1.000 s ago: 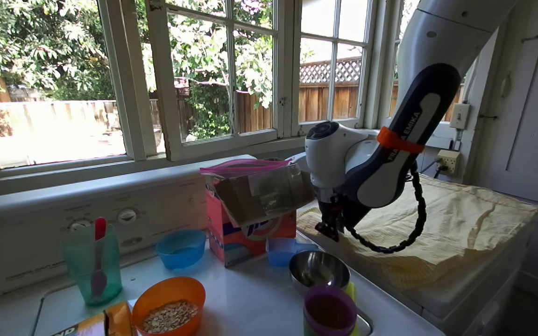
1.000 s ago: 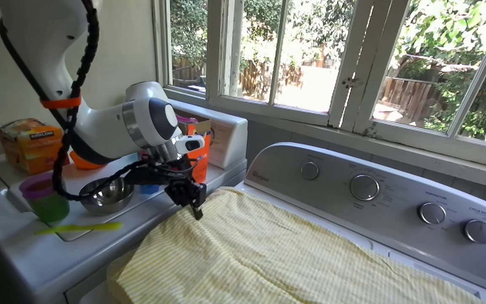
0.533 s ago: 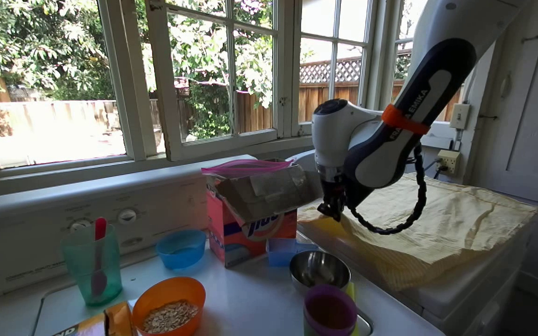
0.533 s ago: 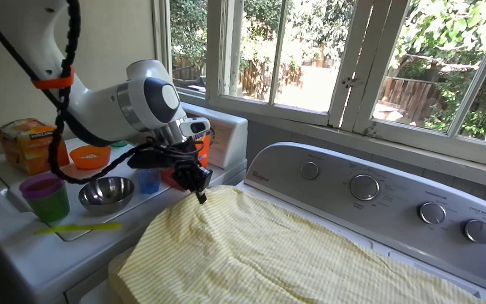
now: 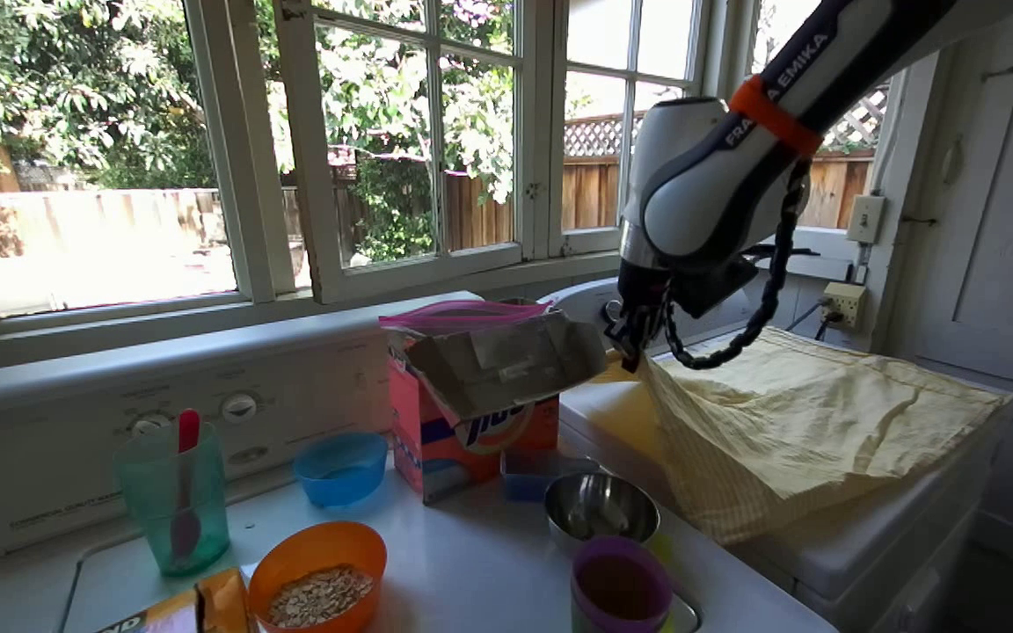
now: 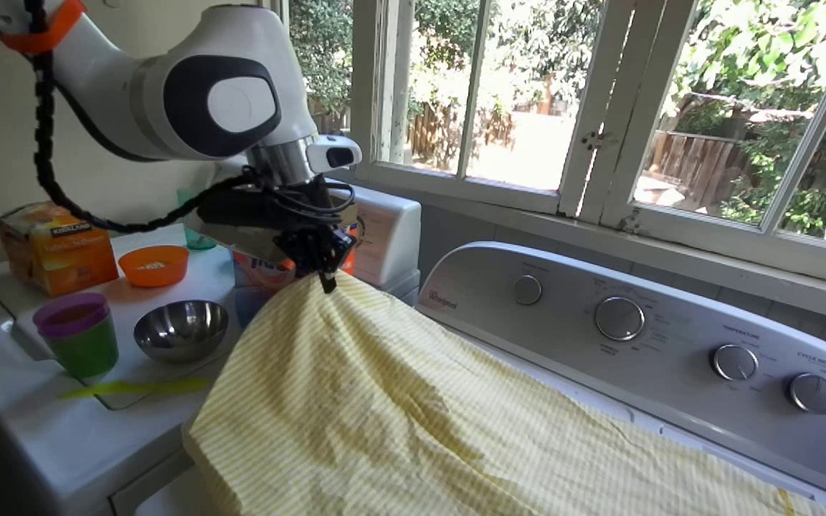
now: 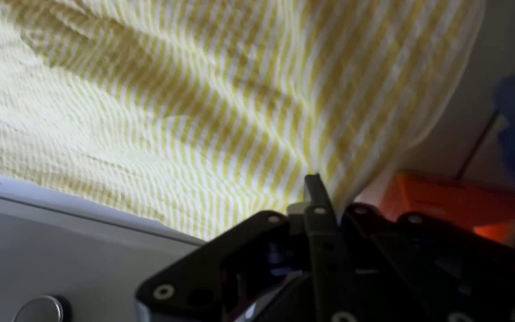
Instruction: Fold the towel once
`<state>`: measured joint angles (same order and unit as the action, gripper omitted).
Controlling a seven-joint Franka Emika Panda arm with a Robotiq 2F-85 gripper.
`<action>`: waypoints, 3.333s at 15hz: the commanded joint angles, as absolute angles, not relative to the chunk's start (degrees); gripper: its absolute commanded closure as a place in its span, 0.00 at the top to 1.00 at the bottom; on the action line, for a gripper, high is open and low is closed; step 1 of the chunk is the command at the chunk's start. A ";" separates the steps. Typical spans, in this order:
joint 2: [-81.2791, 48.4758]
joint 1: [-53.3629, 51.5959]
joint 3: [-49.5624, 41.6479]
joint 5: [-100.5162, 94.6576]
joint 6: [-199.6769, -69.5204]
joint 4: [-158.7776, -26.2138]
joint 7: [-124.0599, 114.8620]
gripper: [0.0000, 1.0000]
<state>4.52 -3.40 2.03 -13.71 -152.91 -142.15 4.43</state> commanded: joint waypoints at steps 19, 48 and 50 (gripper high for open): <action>23.81 -5.08 -8.80 14.21 -121.60 -129.81 30.86 0.01; -3.73 12.21 -13.60 -10.36 -115.31 -99.84 17.56 0.01; -8.83 13.58 -14.50 -8.40 -111.87 -94.15 19.73 0.01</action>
